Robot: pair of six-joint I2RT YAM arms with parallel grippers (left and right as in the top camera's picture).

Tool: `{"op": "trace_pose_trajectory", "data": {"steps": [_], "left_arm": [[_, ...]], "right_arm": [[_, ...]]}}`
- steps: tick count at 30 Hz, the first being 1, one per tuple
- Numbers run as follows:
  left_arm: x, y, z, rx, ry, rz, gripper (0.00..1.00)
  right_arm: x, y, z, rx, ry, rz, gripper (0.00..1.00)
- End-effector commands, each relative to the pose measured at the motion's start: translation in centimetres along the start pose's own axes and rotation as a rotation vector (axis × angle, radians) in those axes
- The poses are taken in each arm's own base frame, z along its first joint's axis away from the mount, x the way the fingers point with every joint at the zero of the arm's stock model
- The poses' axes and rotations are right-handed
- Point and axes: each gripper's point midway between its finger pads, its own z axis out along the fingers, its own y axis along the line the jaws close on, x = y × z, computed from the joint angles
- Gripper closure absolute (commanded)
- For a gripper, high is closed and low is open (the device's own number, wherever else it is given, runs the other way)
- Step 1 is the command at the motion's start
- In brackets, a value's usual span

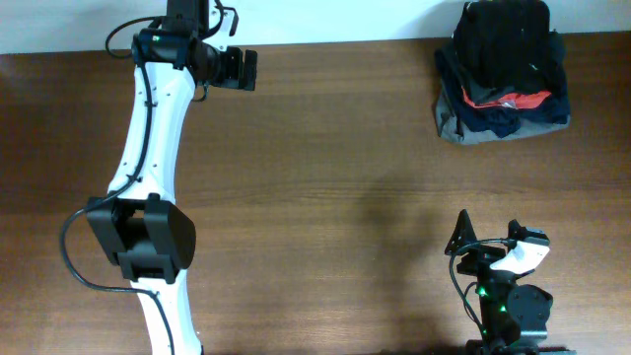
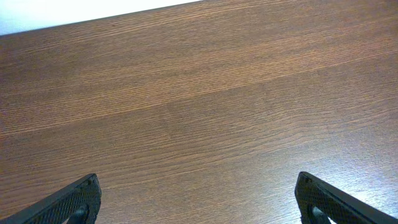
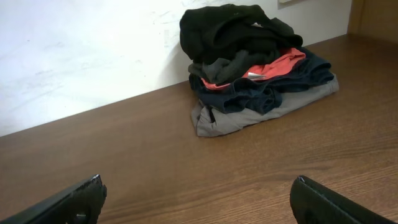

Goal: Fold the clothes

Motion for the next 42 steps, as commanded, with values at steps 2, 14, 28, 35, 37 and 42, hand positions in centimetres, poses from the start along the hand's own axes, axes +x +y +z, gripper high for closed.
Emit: {"op": "trace_pose_trajectory", "data": {"steps": [2,14,28,35,37,42], "left_arm": [[-0.1,-0.5,0.0,-0.005,-0.002,0.027,0.01],[-5.3,-2.8,-10.2,-0.134,-0.267,0.093,0.01],[-3.8,-1.5,-19.4,-0.163,-0.637,0.053,0.01],[6.1,0.4,-18.3,-0.202,-0.674,0.025,0.01],[9.3,0.6,-17.5,-0.207,-0.665,0.02,0.01],[16.0,-0.4,-16.0,-0.162,-0.689,0.037,0.01]], "right_arm": [[0.2,-0.1,0.0,-0.002,-0.003,0.009,0.01],[0.2,-0.1,0.0,-0.002,-0.003,0.009,0.01],[0.2,-0.1,0.0,-0.002,-0.003,0.009,0.01],[0.2,-0.1,0.0,-0.002,-0.003,0.009,0.01],[0.2,-0.1,0.0,-0.002,-0.003,0.009,0.01],[0.2,-0.1,0.0,-0.002,-0.003,0.009,0.01]]}}
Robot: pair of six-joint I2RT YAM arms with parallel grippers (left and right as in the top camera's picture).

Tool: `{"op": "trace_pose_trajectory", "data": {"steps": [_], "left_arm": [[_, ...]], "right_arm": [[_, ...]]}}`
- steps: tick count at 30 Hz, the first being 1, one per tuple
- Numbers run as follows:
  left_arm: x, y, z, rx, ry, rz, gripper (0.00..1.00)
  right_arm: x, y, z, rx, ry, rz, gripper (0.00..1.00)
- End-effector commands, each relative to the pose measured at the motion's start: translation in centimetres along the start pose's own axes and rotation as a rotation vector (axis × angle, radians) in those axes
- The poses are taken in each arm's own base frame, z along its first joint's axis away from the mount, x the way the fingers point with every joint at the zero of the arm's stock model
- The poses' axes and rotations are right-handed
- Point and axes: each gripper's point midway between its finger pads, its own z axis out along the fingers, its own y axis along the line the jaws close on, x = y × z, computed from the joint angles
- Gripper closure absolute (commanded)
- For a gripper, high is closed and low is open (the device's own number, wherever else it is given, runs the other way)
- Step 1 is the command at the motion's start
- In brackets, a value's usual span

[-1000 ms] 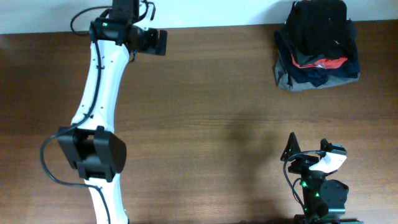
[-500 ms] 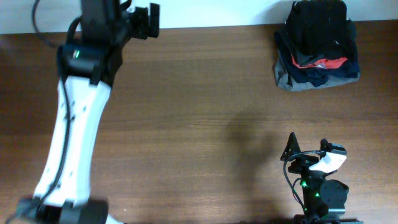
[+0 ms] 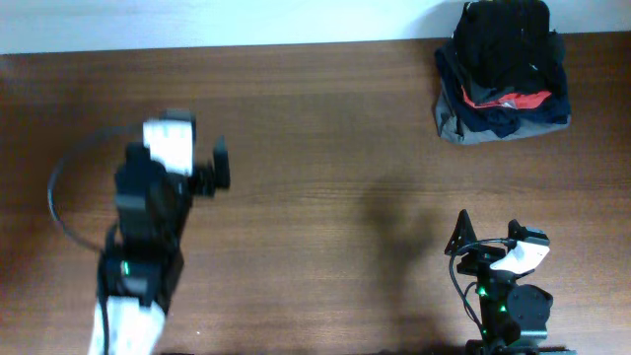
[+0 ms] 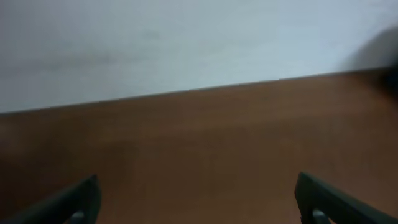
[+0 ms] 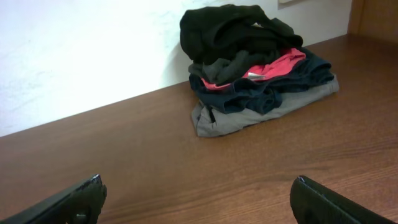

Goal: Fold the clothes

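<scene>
A pile of folded clothes [image 3: 501, 71], black on top with red, navy and grey beneath, rests at the table's far right corner; the right wrist view shows the same pile [image 5: 255, 68] against the wall. My left gripper [image 3: 219, 168] hovers blurred over the left half of the table, open, with nothing between its fingers [image 4: 68, 202]. My right gripper [image 3: 461, 235] is parked near the front right edge, open and empty, well short of the pile.
The brown wooden table [image 3: 335, 148] ends at a white wall [image 5: 87, 56] along its far edge. A black cable [image 3: 59, 197] loops beside the left arm. A wooden panel [image 5: 376, 15] stands at the far right.
My left arm has drawn back from the far edge of the table to the left middle, and its camera now faces the wall. The right arm and the pile have not moved.
</scene>
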Motion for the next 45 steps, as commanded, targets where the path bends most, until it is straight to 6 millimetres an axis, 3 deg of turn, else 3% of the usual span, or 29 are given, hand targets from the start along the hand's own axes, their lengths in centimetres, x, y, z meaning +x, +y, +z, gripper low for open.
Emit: {"op": "trace_pose_trajectory", "data": {"steps": [1,10,23,29,32,45], "left_arm": [[3.1,-0.7,-2.0,0.039,-0.041,-0.001,0.01],[8.7,-0.4,-5.3,0.018,-0.224,-0.011,0.01],[12.7,1.2,-6.1,-0.031,-0.221,-0.028,0.01],[14.0,1.2,-6.4,-0.043,-0.195,0.014,0.01],[13.1,1.7,-6.8,-0.07,-0.235,0.016,0.01],[13.2,1.8,-6.8,-0.078,-0.231,0.014,0.01]], "right_arm": [[0.2,-0.1,0.0,-0.001,-0.002,0.008,0.01],[0.2,-0.1,0.0,-0.001,-0.002,0.008,0.01],[0.2,-0.1,0.0,-0.001,-0.002,0.008,0.01],[0.2,-0.1,0.0,-0.001,-0.002,0.009,0.01],[0.2,-0.1,0.0,-0.001,-0.002,0.008,0.01],[0.2,-0.1,0.0,-0.001,-0.002,0.008,0.01]]}}
